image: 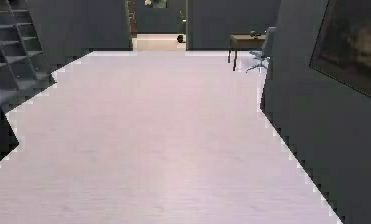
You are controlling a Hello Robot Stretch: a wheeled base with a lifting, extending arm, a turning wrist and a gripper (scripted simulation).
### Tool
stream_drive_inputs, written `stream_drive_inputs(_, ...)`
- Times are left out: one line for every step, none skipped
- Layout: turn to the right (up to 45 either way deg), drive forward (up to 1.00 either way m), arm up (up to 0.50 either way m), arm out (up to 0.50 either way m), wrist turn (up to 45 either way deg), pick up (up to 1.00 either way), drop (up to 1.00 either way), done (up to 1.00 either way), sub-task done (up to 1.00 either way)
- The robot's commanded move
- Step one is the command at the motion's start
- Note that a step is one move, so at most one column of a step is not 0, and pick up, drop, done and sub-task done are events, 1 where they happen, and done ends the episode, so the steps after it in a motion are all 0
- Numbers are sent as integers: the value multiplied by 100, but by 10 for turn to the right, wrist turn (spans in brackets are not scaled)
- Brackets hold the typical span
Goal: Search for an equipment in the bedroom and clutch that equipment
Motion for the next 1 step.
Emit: stream_drive_inputs(-90,0,0,0,0,0,0,0,0)
